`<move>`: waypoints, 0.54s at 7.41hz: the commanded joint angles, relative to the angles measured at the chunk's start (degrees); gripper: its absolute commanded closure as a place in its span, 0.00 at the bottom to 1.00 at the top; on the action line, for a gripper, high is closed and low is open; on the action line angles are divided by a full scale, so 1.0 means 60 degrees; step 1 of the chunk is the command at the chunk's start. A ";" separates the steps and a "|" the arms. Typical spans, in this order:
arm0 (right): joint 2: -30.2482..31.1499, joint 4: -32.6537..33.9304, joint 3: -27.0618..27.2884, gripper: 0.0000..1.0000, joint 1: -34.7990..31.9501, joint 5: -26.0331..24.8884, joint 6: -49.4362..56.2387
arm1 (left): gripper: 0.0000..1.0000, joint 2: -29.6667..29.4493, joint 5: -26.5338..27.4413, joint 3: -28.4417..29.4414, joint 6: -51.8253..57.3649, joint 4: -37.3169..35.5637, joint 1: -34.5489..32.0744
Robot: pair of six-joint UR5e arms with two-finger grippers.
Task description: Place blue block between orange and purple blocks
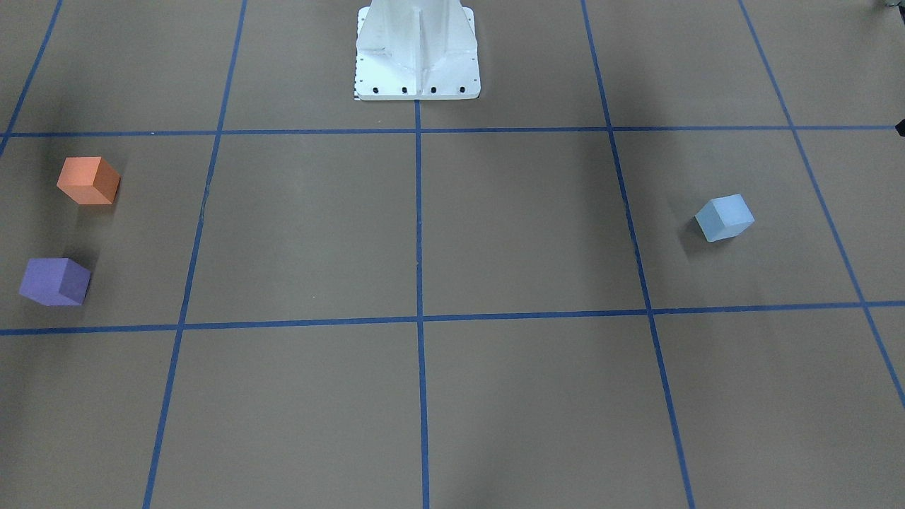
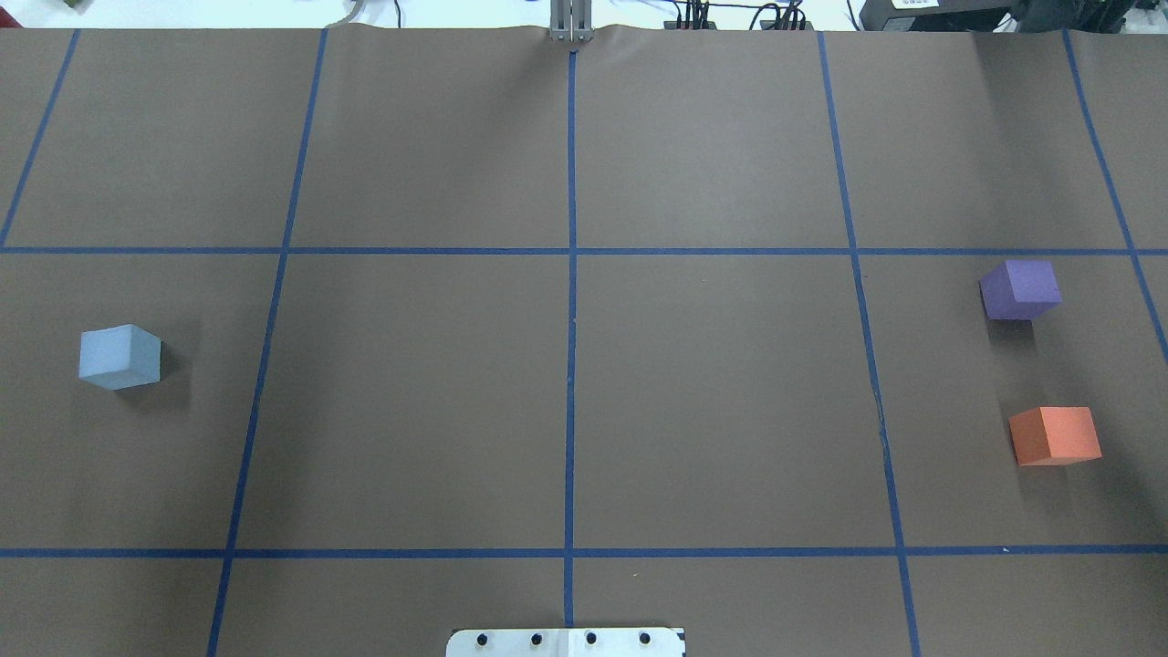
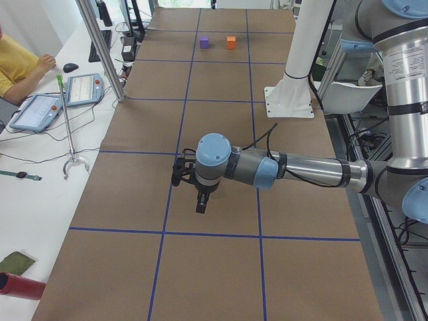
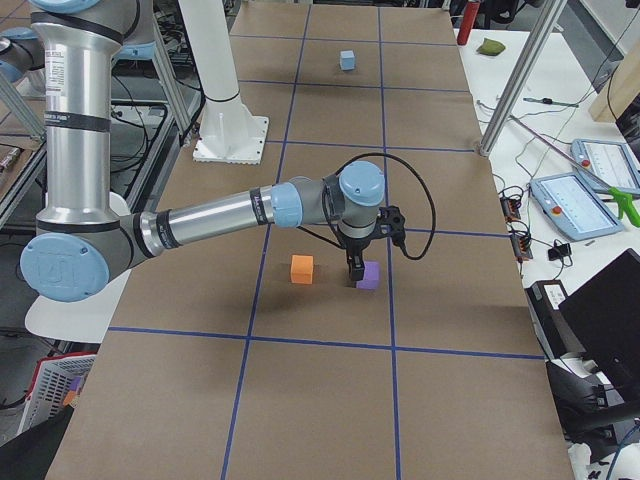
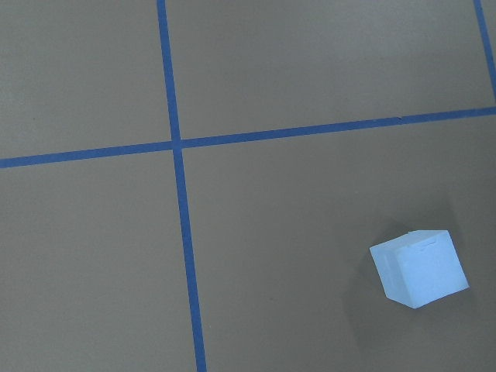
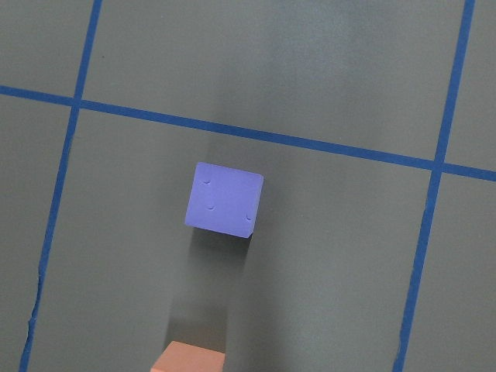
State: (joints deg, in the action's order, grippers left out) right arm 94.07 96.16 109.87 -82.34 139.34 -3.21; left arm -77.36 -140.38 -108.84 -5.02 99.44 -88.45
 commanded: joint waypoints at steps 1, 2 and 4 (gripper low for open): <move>-0.0136 -0.0001 0.0042 0.00 -0.0003 -0.0064 0.0008 | 0.00 0.0046 0.0017 -0.0067 -0.0013 0.0168 -0.0009; -0.0253 -0.0015 -0.0030 0.00 0.0070 -0.0064 0.0066 | 0.00 0.0163 0.0003 -0.0038 -0.0100 0.0271 -0.0009; -0.0283 -0.0001 0.0043 0.00 -0.0046 -0.0196 0.0037 | 0.00 0.0397 0.0119 0.0017 0.0015 0.0811 0.0006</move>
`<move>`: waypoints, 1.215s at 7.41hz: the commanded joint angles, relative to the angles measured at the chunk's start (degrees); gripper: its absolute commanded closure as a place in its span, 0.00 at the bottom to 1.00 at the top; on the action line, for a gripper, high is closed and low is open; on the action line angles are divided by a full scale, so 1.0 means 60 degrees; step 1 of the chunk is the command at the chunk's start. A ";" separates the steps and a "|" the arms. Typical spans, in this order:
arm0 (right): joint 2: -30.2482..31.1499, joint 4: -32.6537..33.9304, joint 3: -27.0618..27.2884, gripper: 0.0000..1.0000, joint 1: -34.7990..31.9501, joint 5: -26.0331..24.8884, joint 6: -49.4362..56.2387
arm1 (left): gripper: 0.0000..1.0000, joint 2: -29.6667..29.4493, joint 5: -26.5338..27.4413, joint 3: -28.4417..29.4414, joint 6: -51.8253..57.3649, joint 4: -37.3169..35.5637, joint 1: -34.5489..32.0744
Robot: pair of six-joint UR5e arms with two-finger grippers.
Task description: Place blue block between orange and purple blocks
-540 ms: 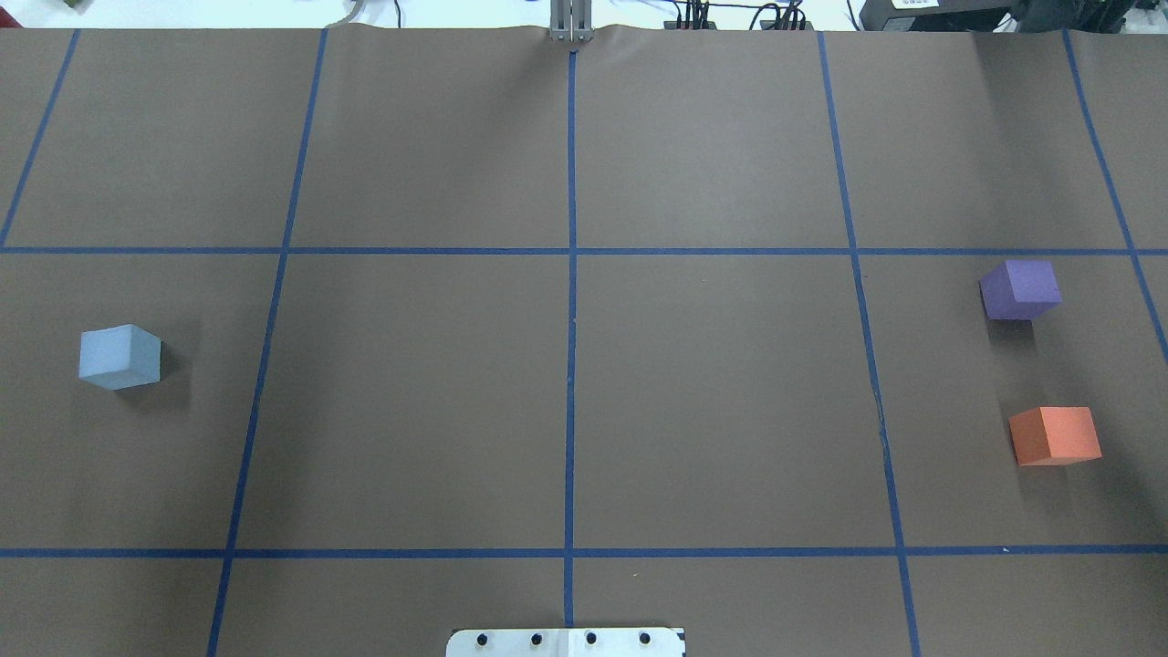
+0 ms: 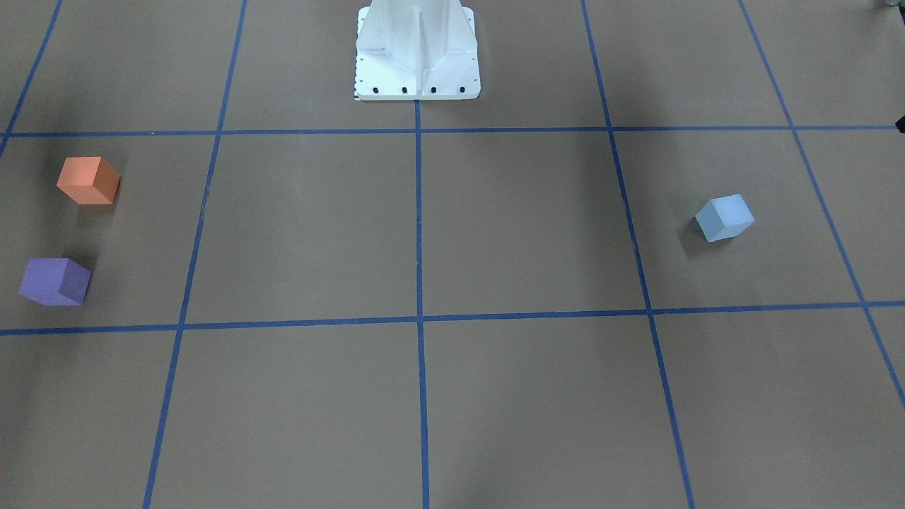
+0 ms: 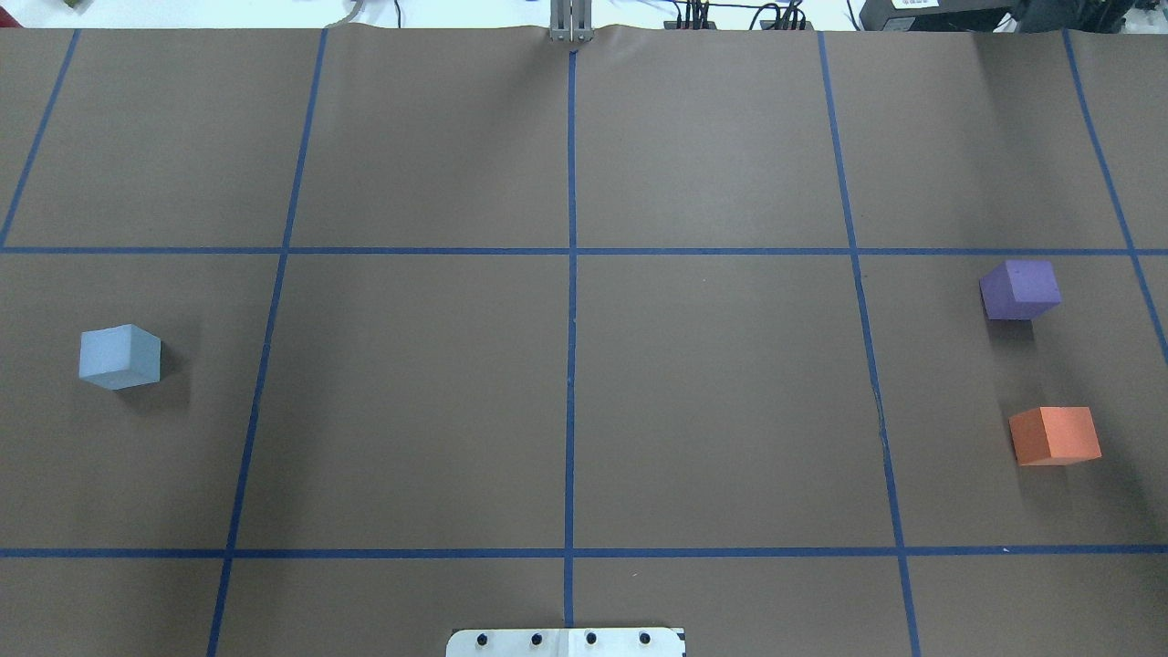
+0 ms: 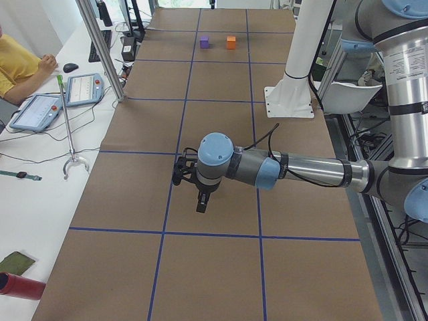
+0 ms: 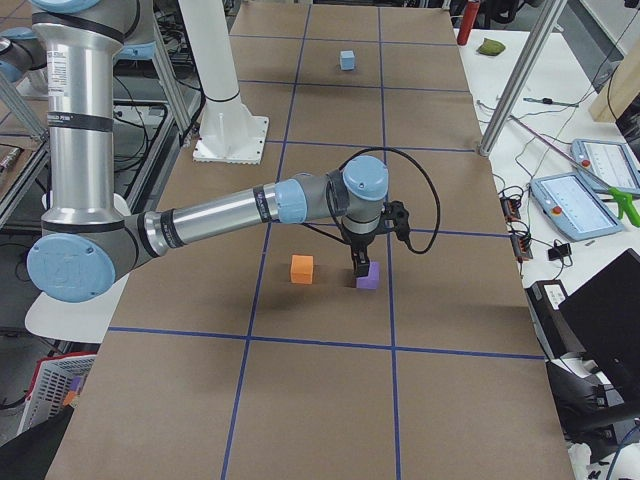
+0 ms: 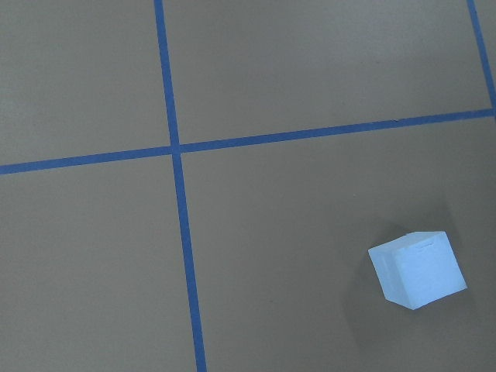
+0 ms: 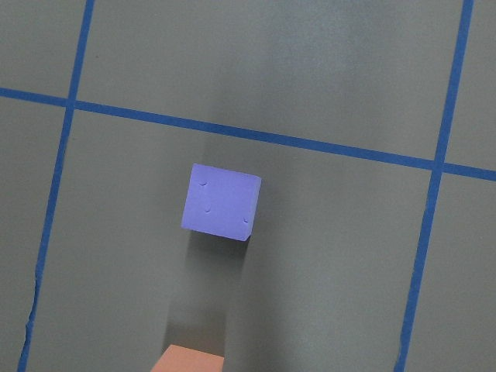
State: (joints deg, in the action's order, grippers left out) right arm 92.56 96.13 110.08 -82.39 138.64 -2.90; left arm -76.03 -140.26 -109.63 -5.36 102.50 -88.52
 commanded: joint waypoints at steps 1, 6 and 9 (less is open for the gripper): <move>-0.0046 -0.0011 0.0036 0.00 -0.0052 -0.0137 0.0000 | 0.00 -0.0070 -0.0059 0.0572 -0.0029 0.0783 0.0032; 0.0276 -0.0011 0.0285 0.00 -0.0316 -0.0109 -0.0102 | 0.00 0.0090 0.0026 0.1396 -0.0103 0.2532 0.0061; 0.0276 0.0004 0.0053 0.00 -0.0316 -0.0123 -0.0204 | 0.00 -0.0204 0.0056 0.1353 -0.2062 0.2488 0.0338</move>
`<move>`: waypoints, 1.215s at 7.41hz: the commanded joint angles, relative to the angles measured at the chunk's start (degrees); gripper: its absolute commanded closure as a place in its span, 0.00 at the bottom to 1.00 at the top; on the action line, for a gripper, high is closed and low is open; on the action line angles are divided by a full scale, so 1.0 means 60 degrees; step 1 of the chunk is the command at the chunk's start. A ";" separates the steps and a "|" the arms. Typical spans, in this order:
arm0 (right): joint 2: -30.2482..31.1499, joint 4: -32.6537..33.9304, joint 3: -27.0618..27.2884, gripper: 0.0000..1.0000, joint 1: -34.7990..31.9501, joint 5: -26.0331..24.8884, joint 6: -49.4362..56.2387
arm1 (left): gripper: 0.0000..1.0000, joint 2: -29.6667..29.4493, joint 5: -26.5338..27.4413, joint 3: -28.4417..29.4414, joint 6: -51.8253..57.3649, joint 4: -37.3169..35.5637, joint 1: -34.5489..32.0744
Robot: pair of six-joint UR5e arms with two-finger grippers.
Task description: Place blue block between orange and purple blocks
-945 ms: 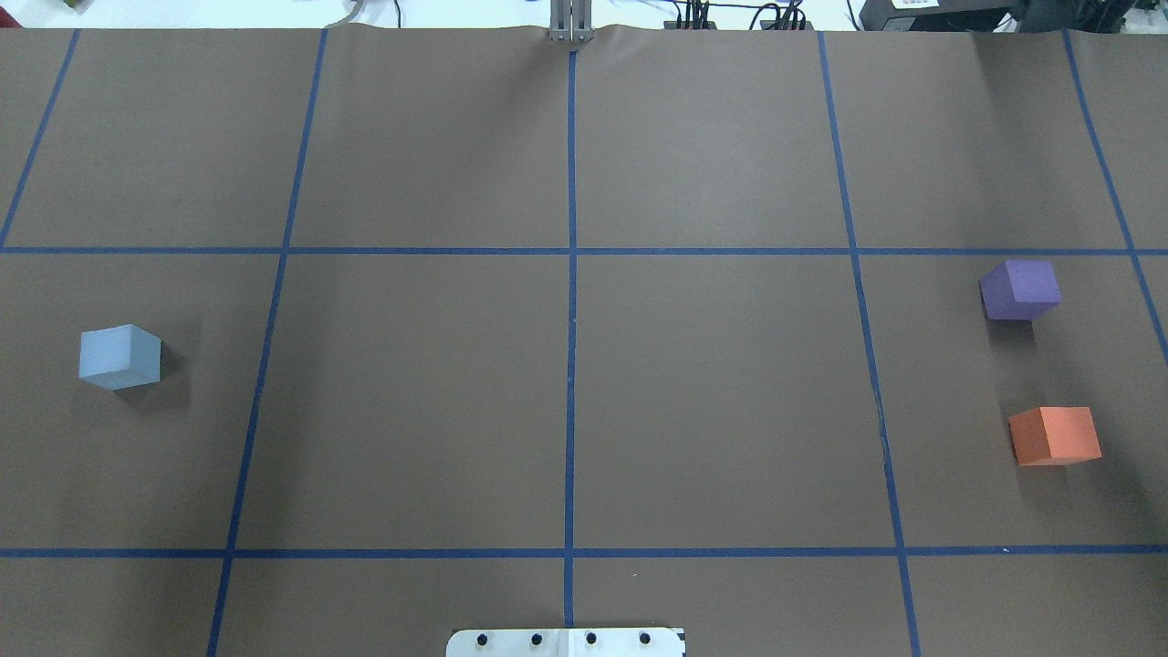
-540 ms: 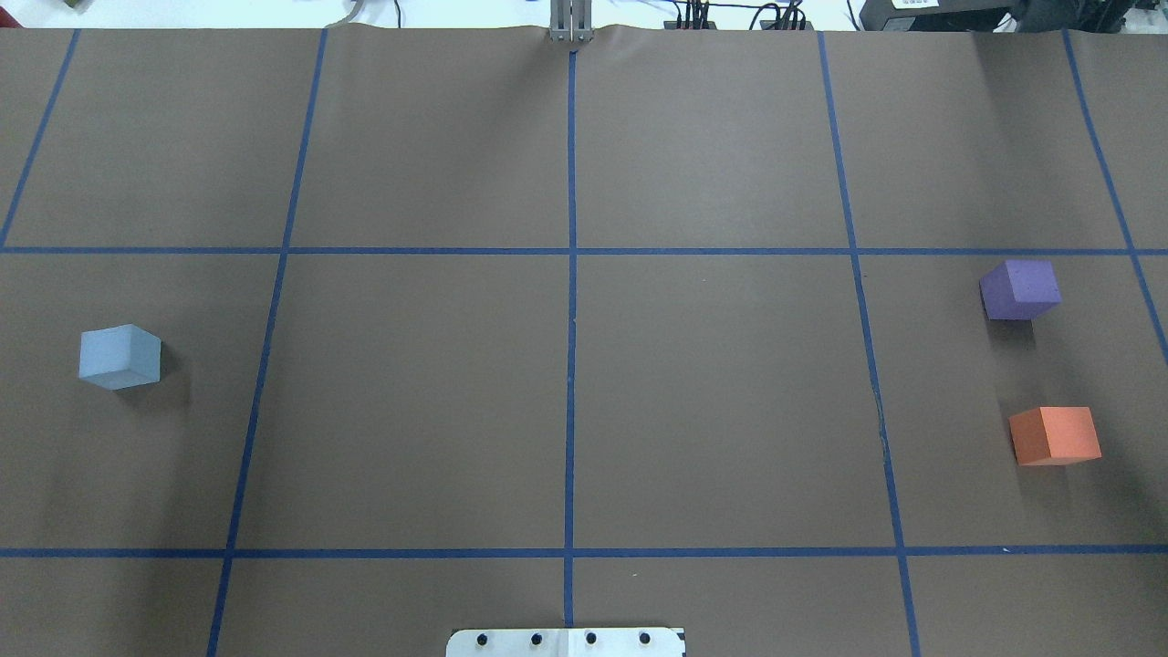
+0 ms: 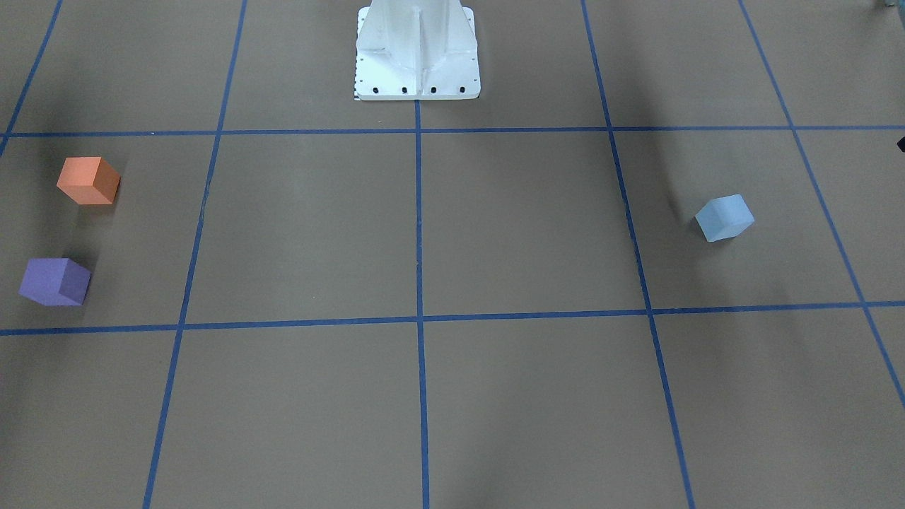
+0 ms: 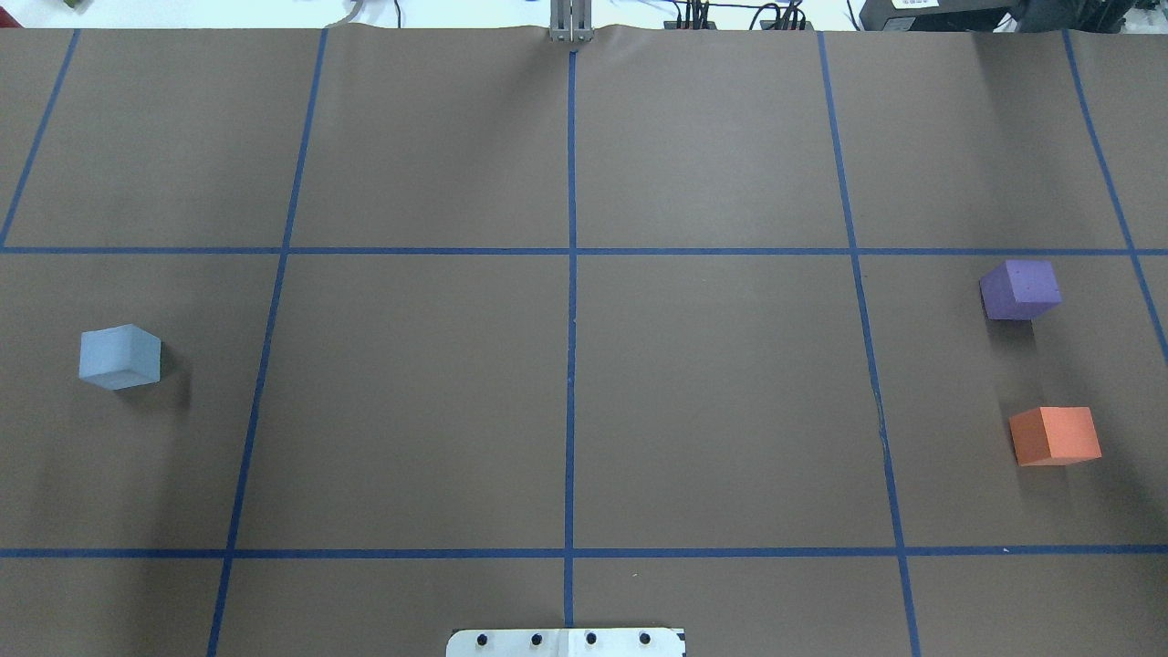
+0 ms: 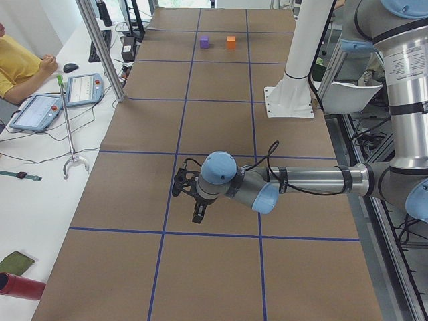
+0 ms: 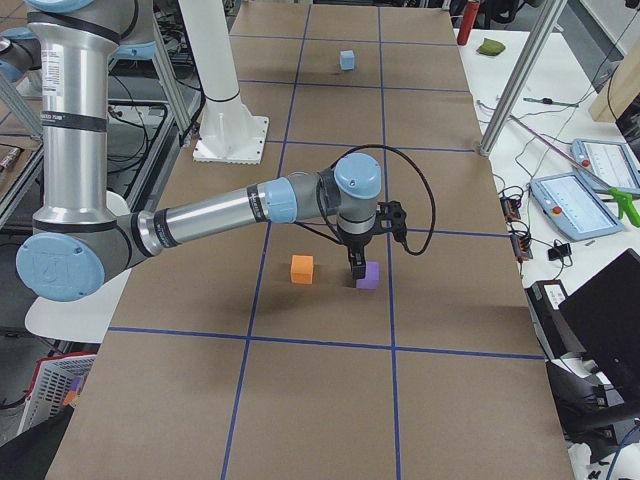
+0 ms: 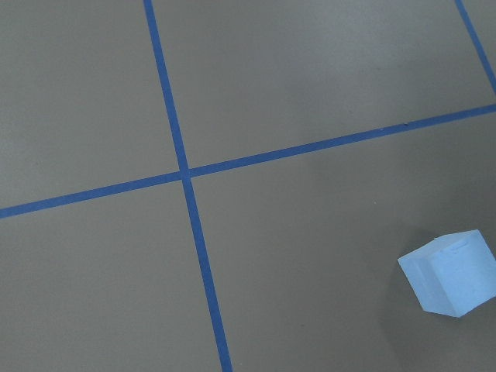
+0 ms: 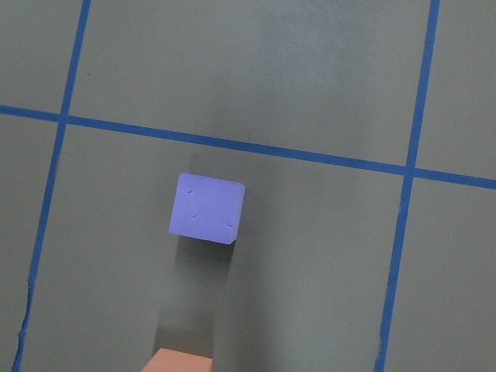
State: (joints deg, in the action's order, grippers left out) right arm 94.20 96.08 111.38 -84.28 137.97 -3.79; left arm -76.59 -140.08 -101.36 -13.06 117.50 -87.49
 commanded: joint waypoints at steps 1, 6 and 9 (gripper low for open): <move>0.0003 0.0012 -0.0425 0.00 -0.0001 0.0002 -0.0072 | 0.00 -0.0285 0.0113 0.0018 -0.1304 -0.0027 0.0501; 0.0499 0.0012 -0.0443 0.00 -0.0192 0.0017 -0.0057 | 0.00 -0.1018 0.1281 -0.0084 -0.5429 0.0031 0.3440; 0.0501 0.0012 -0.0707 0.00 -0.0206 -0.0012 -0.0057 | 0.00 -0.1530 0.2075 0.0046 -0.6300 0.0002 0.4807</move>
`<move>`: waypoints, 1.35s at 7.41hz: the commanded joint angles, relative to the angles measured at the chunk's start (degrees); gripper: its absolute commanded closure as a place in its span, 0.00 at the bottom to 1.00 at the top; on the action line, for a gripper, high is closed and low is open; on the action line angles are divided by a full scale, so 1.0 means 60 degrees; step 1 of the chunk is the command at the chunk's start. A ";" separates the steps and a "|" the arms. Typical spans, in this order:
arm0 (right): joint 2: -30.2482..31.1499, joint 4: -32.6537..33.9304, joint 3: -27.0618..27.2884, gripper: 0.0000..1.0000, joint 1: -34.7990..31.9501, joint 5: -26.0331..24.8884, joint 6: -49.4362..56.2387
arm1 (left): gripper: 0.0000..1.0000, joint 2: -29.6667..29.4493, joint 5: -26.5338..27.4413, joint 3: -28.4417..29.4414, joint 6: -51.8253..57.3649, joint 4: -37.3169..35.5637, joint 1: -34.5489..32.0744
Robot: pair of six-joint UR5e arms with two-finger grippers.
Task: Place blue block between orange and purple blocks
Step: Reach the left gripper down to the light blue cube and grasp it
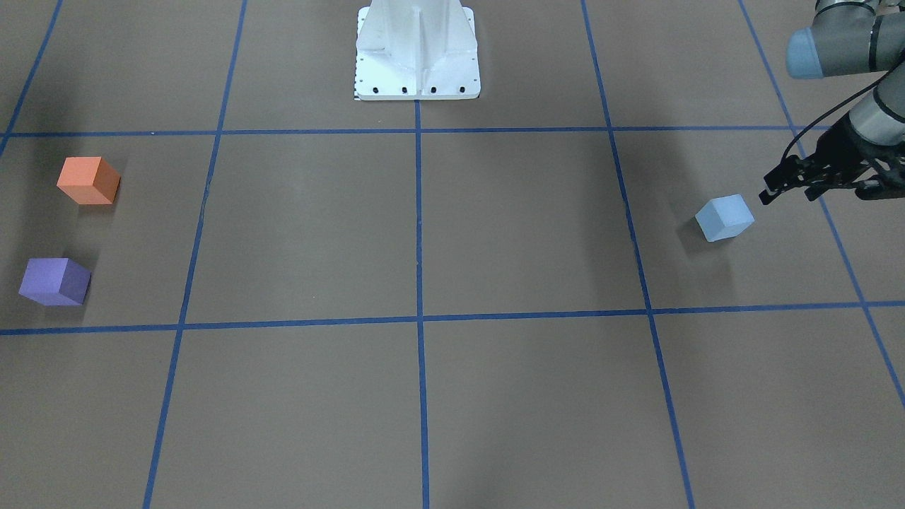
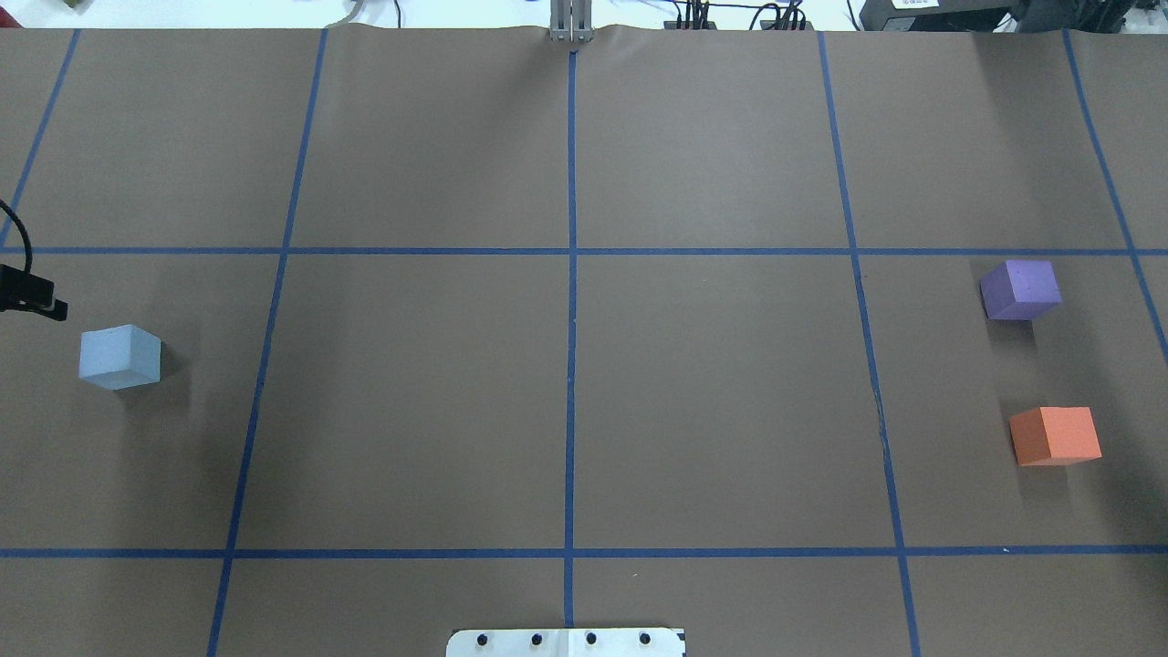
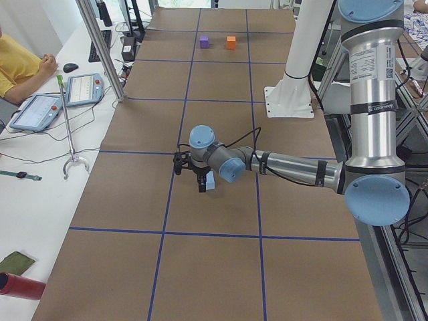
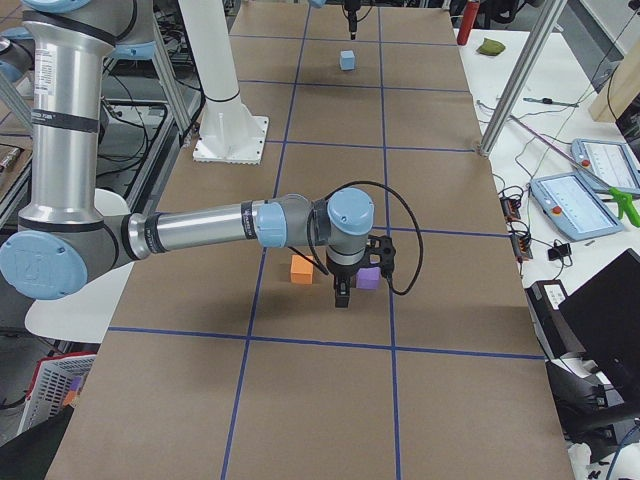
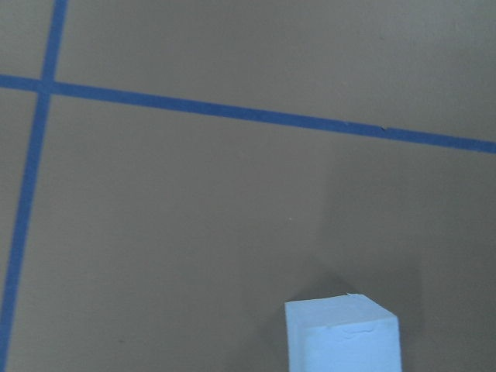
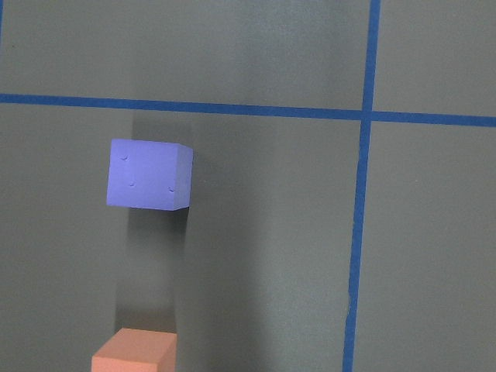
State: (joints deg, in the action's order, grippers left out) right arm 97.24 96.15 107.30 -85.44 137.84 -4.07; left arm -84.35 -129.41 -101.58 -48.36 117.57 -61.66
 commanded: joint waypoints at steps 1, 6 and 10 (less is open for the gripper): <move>-0.0049 -0.0015 -0.0042 0.00 -0.0014 0.0025 -0.0011 | 0.00 -0.0413 0.0299 0.0099 -0.0639 -0.0009 0.0723; -0.0050 0.0000 0.0058 0.00 -0.0043 0.0156 0.0004 | 0.00 -0.0546 0.1090 0.0857 -0.1212 0.0107 0.1706; -0.0079 0.0000 -0.0071 0.00 -0.0043 0.0274 0.0047 | 0.84 -0.0854 0.1090 0.1125 -0.1227 0.0137 0.1970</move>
State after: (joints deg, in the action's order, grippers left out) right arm 97.05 96.19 107.09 -85.73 139.46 -3.92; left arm -89.33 -122.88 -95.03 -55.80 118.34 -50.42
